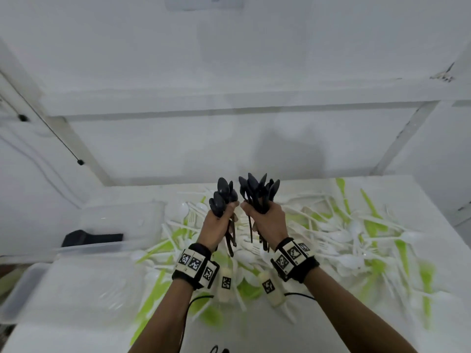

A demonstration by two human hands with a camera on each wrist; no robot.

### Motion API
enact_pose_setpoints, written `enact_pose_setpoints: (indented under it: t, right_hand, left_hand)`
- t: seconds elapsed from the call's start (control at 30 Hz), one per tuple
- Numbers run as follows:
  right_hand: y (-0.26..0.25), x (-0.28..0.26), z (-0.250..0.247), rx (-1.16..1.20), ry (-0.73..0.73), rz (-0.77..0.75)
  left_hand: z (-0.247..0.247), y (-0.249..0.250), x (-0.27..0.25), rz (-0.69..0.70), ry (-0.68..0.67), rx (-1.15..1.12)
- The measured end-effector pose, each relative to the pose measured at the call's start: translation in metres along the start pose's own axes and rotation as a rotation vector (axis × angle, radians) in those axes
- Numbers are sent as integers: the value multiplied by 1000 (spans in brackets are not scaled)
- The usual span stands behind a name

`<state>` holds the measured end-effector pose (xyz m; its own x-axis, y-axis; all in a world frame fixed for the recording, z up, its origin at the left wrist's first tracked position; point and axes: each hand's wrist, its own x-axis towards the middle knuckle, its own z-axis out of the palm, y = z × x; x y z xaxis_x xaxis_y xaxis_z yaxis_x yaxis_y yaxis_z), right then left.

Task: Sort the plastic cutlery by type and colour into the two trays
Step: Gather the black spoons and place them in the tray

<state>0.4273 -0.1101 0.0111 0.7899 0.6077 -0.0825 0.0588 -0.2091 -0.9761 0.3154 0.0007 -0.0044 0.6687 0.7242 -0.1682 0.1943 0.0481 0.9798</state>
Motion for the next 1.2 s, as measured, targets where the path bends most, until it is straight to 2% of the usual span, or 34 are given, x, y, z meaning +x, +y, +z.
enact_pose_setpoints:
  t: [0.17, 0.37, 0.5, 0.7, 0.87, 0.93, 1.03, 1.2]
  right_hand:
    - [3, 0, 41, 11, 64, 10]
    - [-2, 6, 57, 3, 93, 1]
    - [-1, 8, 53, 13, 74, -12]
    - [2, 12, 36, -50, 30, -68]
    - [3, 17, 21, -65, -92, -25]
    - [4, 17, 15, -36, -125, 0]
    - [4, 18, 9, 26, -145, 47]
    - [6, 19, 11, 77, -139, 72]
  left_hand:
    - [-20, -1, 6, -103, -41, -2]
    - [-40, 1, 16, -43, 26, -93]
    - [-31, 7, 20, -13, -33, 23]
    - [-15, 16, 15, -111, -36, 10]
    - [-7, 8, 9, -11, -62, 129]
    - [-5, 8, 7, -16, -78, 177]
    - [1, 11, 5, -63, -23, 148]
    - [9, 9, 3, -134, 178, -20]
